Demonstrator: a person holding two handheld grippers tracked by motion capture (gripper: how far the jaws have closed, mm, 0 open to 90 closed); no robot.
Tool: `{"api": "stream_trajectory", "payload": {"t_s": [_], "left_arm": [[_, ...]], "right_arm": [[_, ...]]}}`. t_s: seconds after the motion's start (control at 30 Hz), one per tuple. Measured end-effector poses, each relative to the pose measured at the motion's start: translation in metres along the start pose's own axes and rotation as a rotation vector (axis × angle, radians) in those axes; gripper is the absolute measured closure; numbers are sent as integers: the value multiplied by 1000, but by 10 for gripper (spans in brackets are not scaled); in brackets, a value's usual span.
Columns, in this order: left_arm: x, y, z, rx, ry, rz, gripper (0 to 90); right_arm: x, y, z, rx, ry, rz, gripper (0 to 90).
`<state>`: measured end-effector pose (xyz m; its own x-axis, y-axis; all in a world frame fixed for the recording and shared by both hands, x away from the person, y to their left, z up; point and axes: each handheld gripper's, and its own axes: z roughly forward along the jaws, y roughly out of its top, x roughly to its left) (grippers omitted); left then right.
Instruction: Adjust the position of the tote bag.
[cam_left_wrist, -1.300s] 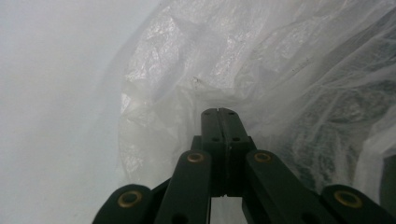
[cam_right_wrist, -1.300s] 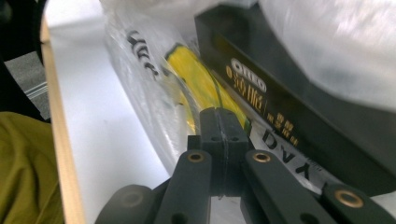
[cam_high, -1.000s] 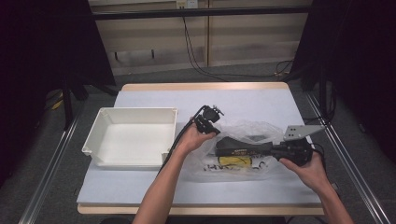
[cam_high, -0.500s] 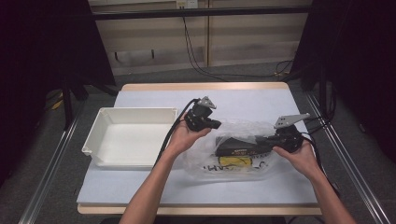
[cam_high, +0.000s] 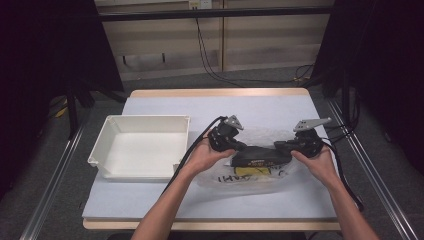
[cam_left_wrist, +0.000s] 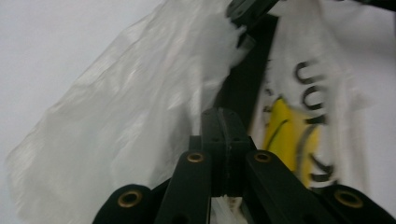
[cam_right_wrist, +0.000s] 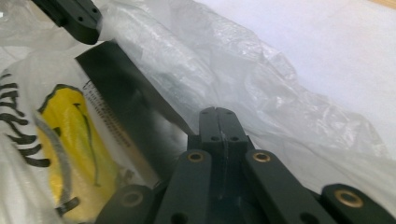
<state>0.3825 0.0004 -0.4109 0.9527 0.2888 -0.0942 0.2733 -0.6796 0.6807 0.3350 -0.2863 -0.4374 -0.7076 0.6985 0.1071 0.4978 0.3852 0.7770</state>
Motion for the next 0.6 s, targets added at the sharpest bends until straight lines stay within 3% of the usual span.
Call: {"api": "stream_trajectory", "payload": {"t_s": [0.1, 0.13, 0.17, 0.23, 0.3, 0.4, 0.6], "left_arm": [[7, -3, 3, 32, 36, -10, 900], [10, -5, 4, 29, 54, -25, 900], [15, -7, 4, 24, 41, -45, 900], [17, -9, 5, 24, 83, -53, 900], [22, -11, 5, 21, 72, -67, 900], [27, -15, 8, 57, 91, -70, 900], [31, -19, 23, 131, 121, -73, 900]], "right_arm": [[-5, 1, 2, -4, -18, 12, 900], [-6, 1, 2, -8, -18, 16, 900], [-8, 2, 2, -10, -29, 17, 900], [-13, 1, 1, -16, -39, 29, 900], [-19, -1, 1, -22, -61, 52, 900], [-28, -6, 2, -19, -87, 90, 900], [-37, -16, 6, 9, -127, 109, 900]]}}
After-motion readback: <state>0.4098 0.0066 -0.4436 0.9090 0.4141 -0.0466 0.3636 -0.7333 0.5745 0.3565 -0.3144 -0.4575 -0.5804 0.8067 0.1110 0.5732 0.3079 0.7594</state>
